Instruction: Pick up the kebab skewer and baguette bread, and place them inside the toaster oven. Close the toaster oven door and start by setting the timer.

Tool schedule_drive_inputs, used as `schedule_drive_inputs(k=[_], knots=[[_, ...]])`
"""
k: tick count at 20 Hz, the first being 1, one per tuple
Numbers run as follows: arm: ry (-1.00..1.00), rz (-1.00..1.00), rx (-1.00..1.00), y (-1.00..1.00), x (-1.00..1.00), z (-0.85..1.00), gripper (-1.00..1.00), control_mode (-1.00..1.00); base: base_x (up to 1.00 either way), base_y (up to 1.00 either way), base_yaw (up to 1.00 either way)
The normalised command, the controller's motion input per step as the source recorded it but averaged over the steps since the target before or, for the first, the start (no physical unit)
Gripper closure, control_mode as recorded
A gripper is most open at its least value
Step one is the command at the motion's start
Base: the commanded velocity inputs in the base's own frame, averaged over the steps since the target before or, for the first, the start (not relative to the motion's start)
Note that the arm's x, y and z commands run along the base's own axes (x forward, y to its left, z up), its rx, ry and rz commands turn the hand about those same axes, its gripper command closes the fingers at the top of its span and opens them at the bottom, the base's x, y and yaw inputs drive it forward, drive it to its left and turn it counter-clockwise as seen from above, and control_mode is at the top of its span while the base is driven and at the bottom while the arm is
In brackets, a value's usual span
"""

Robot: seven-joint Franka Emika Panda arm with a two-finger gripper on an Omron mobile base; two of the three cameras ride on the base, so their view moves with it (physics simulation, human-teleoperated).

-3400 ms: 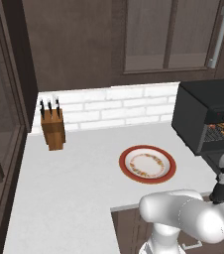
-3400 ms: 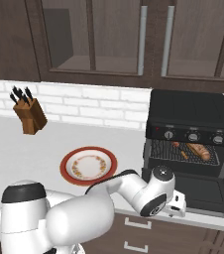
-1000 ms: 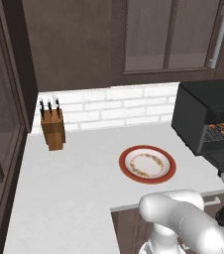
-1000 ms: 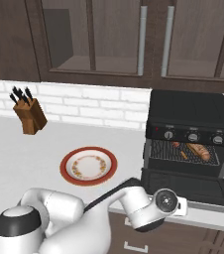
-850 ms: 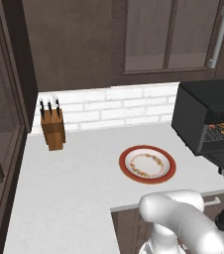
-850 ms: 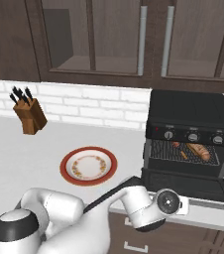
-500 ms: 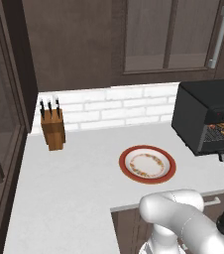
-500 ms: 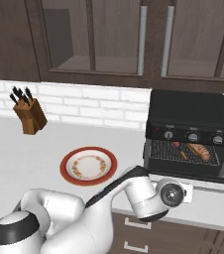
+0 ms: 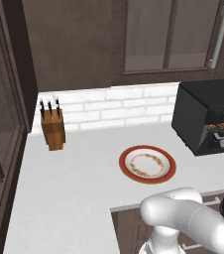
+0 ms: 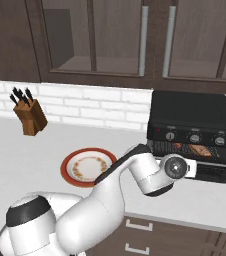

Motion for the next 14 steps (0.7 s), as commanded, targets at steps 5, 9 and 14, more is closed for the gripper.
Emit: schedule_drive_inputs(k=[5, 9, 14], knots=[[0.00, 0.01, 0.00, 0.00, 0.27, 0.17, -1.00, -1.00, 0.00, 0.00, 0.00], [0.00, 0.03, 0.00, 0.00, 0.29, 0.01, -1.00, -1.00, 0.00, 0.00, 0.00], [0.00, 0.03, 0.00, 0.00, 0.39, 0.02, -1.00, -1.00, 0.00, 0.00, 0.00]])
